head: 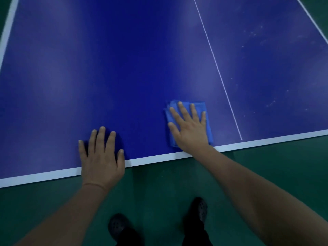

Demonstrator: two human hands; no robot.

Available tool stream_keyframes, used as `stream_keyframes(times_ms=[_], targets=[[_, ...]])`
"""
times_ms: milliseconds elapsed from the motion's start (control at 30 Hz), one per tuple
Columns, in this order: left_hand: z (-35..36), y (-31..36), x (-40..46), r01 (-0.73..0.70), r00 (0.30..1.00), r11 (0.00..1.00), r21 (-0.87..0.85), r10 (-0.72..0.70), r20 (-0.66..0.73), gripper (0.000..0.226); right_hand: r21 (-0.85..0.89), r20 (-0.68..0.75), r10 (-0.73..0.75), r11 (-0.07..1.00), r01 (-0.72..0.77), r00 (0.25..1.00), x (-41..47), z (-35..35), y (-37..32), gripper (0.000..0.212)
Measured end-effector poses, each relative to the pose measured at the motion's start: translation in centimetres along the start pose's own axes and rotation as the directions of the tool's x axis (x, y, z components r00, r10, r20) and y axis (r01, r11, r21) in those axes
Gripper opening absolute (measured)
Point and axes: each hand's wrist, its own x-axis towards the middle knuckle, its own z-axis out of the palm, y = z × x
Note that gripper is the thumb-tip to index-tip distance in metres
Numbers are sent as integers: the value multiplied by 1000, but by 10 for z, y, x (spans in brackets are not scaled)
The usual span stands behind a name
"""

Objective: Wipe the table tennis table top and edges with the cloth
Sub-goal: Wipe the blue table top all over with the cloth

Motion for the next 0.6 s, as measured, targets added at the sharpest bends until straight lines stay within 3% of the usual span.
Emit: stream_keyframes(times_ms=[300, 367, 467, 533, 600], targets=[[24, 211, 29, -117, 991, 987, -108, 123, 44, 68, 27, -17, 268, 963, -267, 963, 1, -23, 246, 65], [30, 250, 40, -94, 993, 987, -132, 102, 61, 70, 102, -25, 396, 914, -391, 918, 7, -26, 274, 62], [41, 279, 48, -35, 996, 994, -100, 43, 79, 71, 158, -40, 515, 849, -504, 856, 11, -23, 263, 61], [47, 283, 49, -12, 996, 999, -46, 16, 86, 71, 96, -84, 367, 928, -359, 927, -1, -13, 224, 61], [49, 282, 49, -3, 997, 999, -43, 7, 81, 69, 66, -108, 49, 997, -42, 993, -28, -2, 184, 61]])
